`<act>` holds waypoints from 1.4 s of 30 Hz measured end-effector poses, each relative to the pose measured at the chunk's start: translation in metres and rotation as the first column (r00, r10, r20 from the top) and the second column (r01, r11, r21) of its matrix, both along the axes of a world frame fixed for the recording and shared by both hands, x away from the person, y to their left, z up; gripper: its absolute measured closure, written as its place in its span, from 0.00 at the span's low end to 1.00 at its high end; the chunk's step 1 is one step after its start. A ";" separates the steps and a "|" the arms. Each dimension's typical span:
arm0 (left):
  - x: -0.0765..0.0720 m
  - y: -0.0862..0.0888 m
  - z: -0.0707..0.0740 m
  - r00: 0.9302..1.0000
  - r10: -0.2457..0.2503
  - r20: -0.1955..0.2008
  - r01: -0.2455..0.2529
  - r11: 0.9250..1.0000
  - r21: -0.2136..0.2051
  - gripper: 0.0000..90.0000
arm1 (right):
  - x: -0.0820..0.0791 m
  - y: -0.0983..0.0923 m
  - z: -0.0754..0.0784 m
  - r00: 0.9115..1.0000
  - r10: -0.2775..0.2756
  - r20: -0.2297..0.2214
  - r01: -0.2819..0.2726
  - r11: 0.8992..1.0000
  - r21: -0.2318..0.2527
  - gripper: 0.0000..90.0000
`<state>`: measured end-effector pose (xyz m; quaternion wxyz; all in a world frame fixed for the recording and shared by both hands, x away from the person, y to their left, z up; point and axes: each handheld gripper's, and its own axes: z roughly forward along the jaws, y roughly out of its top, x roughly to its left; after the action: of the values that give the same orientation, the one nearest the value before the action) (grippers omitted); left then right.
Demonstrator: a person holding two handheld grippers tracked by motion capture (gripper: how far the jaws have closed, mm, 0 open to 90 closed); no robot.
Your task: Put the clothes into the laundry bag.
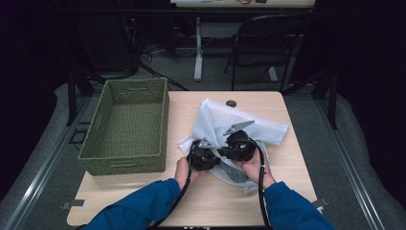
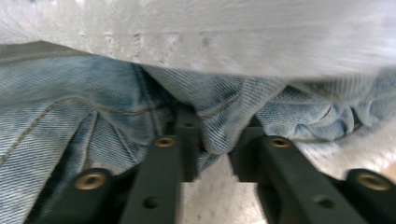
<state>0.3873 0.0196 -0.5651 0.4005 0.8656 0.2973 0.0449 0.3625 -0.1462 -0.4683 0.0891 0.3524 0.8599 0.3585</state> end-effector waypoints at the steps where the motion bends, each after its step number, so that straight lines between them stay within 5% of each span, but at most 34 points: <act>1: 0.000 -0.001 -0.001 0.999 0.037 0.007 -0.037 0.998 -0.047 0.90 | -0.002 0.000 0.003 1.000 0.015 -0.003 -0.015 1.000 0.015 1.00; 3: 0.001 0.000 0.002 0.998 0.056 0.011 -0.056 0.996 -0.074 0.91 | -0.003 0.000 0.006 0.999 0.033 0.000 -0.033 0.999 0.038 1.00; 7: 0.003 0.004 0.016 0.989 0.144 0.034 -0.136 0.975 -0.174 0.92 | -0.009 -0.012 0.024 0.997 0.079 -0.008 -0.077 0.981 0.178 1.00; 9: 0.006 0.005 0.020 0.991 0.130 0.034 -0.122 0.977 -0.174 0.92 | -0.009 -0.019 0.026 0.998 0.058 -0.009 -0.056 0.983 0.177 1.00; 11: 0.010 0.005 0.017 0.994 0.106 0.018 -0.103 0.985 -0.139 0.88 | -0.008 -0.021 0.023 0.999 0.036 -0.010 -0.035 0.989 0.146 1.00; 13: 0.012 0.005 0.011 0.997 0.072 -0.019 -0.074 0.993 -0.091 0.84 | -0.003 -0.020 0.009 1.000 -0.001 -0.021 0.002 0.998 0.061 1.00; 14: 0.013 0.005 0.011 0.998 0.057 -0.021 -0.059 0.996 -0.072 0.71 | 0.001 -0.016 -0.005 0.999 -0.013 -0.037 0.013 1.000 -0.005 1.00; 15: 0.012 0.005 0.011 0.998 0.047 -0.033 -0.049 0.997 -0.057 0.71 | 0.001 -0.016 -0.005 0.999 -0.013 -0.037 0.013 1.000 -0.005 1.00; 17: 0.008 0.008 0.017 0.999 0.015 -0.035 -0.015 1.000 -0.002 0.55 | 0.001 -0.015 -0.009 0.999 -0.010 -0.043 0.009 1.000 -0.018 1.00; 21: -0.006 0.021 0.030 1.000 0.001 0.017 -0.002 0.998 0.062 0.42 | 0.001 -0.015 -0.008 1.000 0.000 -0.023 -0.001 0.999 -0.043 1.00; 26: -0.013 0.046 0.029 0.997 0.054 0.051 -0.061 0.990 0.131 0.40 | 0.005 -0.023 -0.013 0.998 -0.007 -0.057 0.003 0.998 -0.070 1.00; 29: -0.011 0.062 0.027 0.990 0.128 0.055 -0.134 0.983 0.127 0.39 | 0.008 -0.033 -0.016 0.998 -0.029 -0.053 0.023 0.993 -0.112 1.00; 35: -0.012 0.062 0.025 0.978 0.189 0.083 -0.199 0.970 0.142 0.38 | 0.011 -0.058 -0.014 0.995 -0.090 -0.032 0.084 0.985 -0.153 1.00; 38: -0.011 0.059 0.021 0.972 0.210 0.103 -0.226 0.957 0.182 0.38 | 0.012 -0.072 -0.013 0.994 -0.110 -0.025 0.106 0.986 -0.131 1.00; 42: 0.001 0.053 0.008 0.972 0.233 0.040 -0.236 0.951 0.199 0.45 | 0.007 -0.070 -0.007 0.999 -0.041 -0.017 0.040 0.998 -0.050 1.00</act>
<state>0.3883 0.0724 -0.5567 0.3047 0.8600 0.3885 0.1291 0.3692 -0.2163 -0.4757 0.0974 0.3705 0.8619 0.3322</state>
